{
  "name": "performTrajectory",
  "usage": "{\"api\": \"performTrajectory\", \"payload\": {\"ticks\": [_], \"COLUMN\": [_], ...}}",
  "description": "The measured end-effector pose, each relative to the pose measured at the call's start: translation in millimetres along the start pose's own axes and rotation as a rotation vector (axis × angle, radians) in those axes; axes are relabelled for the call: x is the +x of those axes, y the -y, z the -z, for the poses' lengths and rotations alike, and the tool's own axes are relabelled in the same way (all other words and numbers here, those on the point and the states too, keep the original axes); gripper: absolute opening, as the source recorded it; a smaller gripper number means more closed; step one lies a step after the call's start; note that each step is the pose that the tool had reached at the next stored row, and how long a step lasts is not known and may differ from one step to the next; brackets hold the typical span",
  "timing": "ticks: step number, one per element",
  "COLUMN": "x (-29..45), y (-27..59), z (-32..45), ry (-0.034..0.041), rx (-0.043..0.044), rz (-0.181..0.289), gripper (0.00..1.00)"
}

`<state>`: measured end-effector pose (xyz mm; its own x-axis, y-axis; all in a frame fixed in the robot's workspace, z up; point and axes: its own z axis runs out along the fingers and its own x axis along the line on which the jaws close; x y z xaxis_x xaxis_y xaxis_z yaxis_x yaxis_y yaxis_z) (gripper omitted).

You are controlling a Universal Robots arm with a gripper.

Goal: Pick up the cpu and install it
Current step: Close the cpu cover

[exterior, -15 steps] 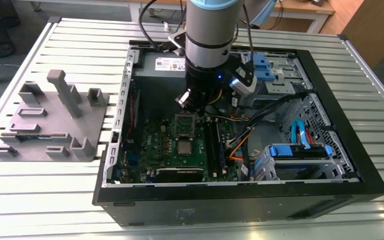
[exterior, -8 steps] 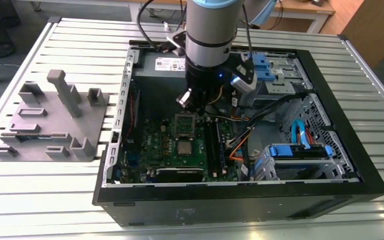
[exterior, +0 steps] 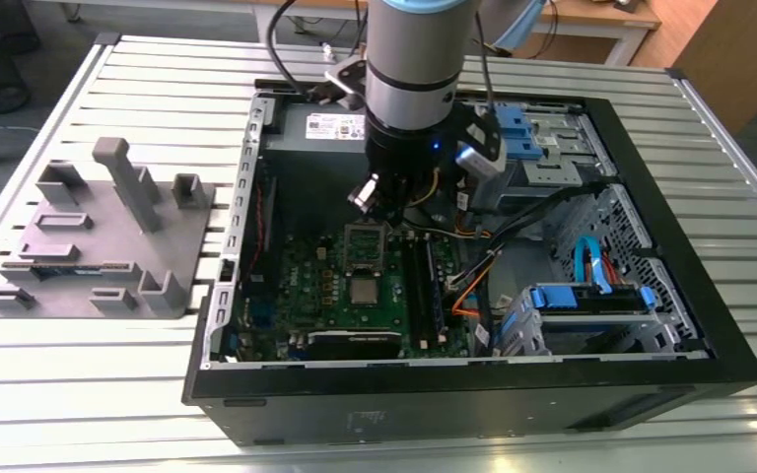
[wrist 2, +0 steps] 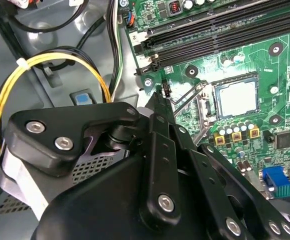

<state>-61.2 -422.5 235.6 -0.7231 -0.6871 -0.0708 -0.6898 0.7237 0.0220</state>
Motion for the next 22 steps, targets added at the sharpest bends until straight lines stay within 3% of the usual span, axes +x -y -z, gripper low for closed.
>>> {"api": "performTrajectory", "payload": {"ticks": [4,22], "x": [0.5,2.1], "y": [-0.6,-2.4], "z": [0.5,4.8], "ry": [-0.0007,0.0008], "rx": [-0.0022,-0.0009], "rz": [0.033,0.040], "gripper": [0.11,0.11]}}
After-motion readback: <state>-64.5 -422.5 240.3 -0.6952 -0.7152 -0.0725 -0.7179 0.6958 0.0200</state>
